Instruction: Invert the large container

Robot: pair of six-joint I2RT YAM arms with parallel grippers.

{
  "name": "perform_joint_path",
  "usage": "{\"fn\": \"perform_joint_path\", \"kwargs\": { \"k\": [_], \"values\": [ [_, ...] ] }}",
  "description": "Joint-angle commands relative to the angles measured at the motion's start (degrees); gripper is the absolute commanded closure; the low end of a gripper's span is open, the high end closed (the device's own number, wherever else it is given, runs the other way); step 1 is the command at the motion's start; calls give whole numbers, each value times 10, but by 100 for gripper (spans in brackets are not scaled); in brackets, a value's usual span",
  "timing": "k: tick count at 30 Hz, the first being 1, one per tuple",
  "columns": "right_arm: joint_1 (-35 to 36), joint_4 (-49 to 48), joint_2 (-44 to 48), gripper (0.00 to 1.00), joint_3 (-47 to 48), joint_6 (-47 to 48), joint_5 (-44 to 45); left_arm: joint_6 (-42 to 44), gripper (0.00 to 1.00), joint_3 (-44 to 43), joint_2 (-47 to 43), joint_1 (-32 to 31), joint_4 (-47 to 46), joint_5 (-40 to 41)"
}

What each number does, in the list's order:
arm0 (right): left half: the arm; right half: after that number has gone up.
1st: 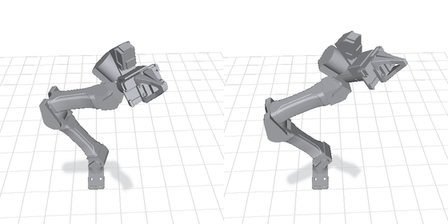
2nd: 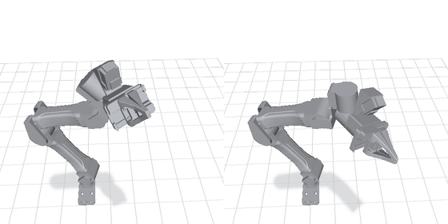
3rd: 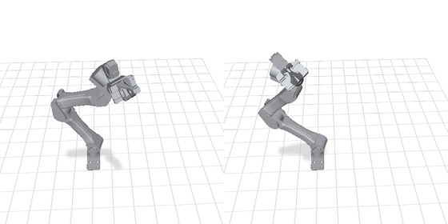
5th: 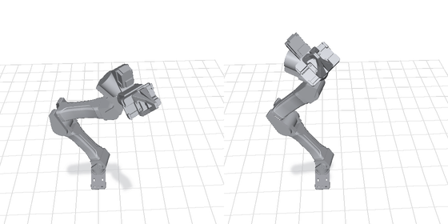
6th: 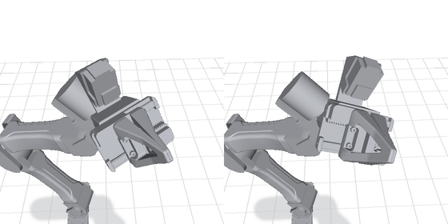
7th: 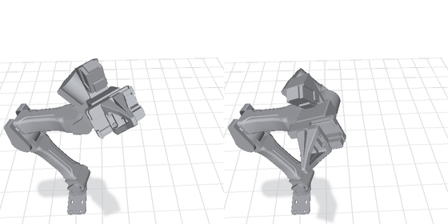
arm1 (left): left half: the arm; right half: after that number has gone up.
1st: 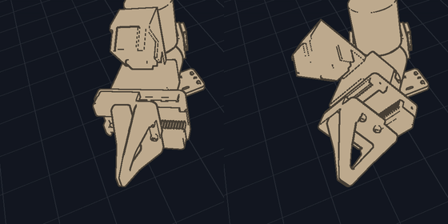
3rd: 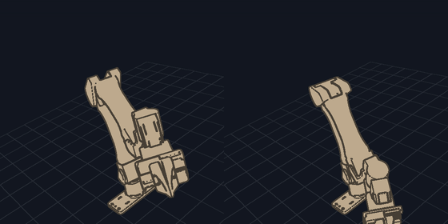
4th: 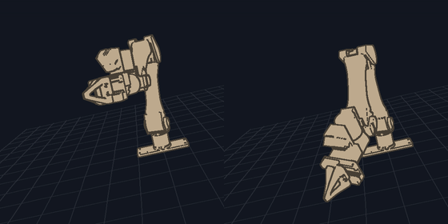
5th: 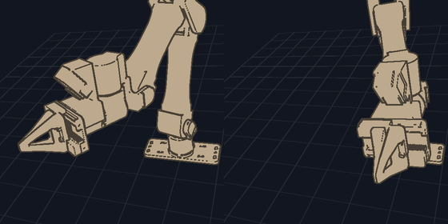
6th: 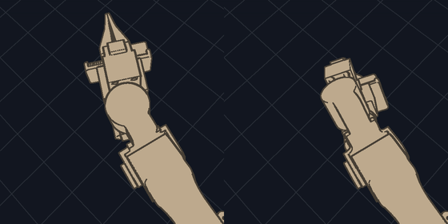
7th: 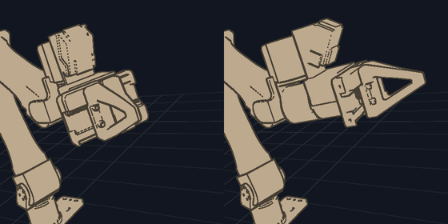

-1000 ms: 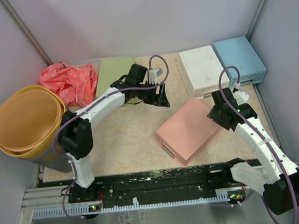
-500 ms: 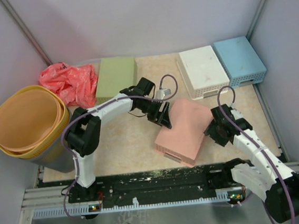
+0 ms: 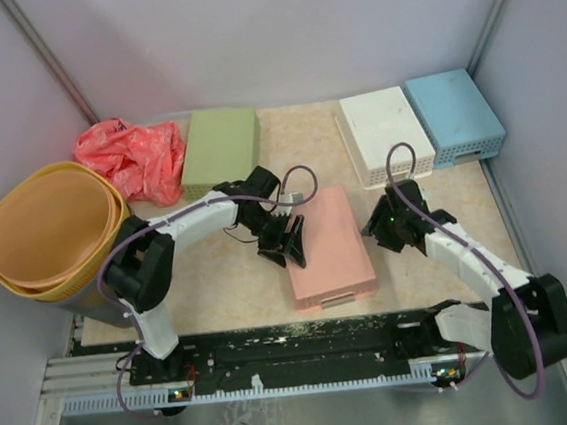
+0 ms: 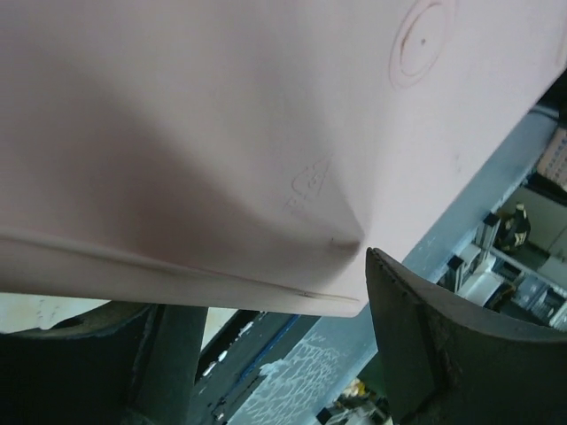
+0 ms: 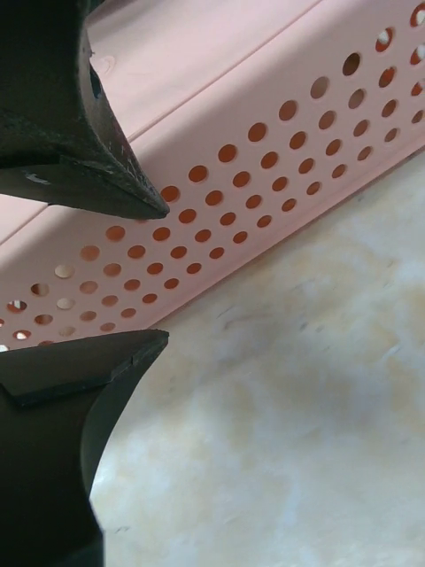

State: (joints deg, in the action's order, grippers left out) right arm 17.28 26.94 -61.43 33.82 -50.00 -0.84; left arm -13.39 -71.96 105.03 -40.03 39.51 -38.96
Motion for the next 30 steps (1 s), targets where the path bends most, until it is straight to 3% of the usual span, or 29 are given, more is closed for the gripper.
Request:
{"fn": "perform_joint_path", "kwargs": {
  "k": [1,5,12,14,17,18,20,25,30],
  "values": [
    [22,-73,-72,45,103,26,-49,-57,26,-51,5,13,-83,20],
    [5,-4,-91,44,165,64,15,-73,26,-73,22,58,-127,49],
    [-22,62,32,39,173,162,82,-77,26,-167,70,102,-132,87],
    [-22,70,60,39,168,195,58,-69,26,-197,79,103,-118,99],
    [-16,37,105,42,139,257,-74,-61,26,-224,79,103,-105,112],
    [-5,22,118,42,124,267,-129,-57,26,-232,76,103,-99,121],
    [46,6,133,42,102,276,-150,-50,26,-246,61,103,-89,146],
    [195,-3,86,47,79,275,-136,-30,25,-259,-9,104,-86,227],
    [236,-60,17,51,60,249,-90,-26,21,-247,-94,110,-109,321]
  ]
}}
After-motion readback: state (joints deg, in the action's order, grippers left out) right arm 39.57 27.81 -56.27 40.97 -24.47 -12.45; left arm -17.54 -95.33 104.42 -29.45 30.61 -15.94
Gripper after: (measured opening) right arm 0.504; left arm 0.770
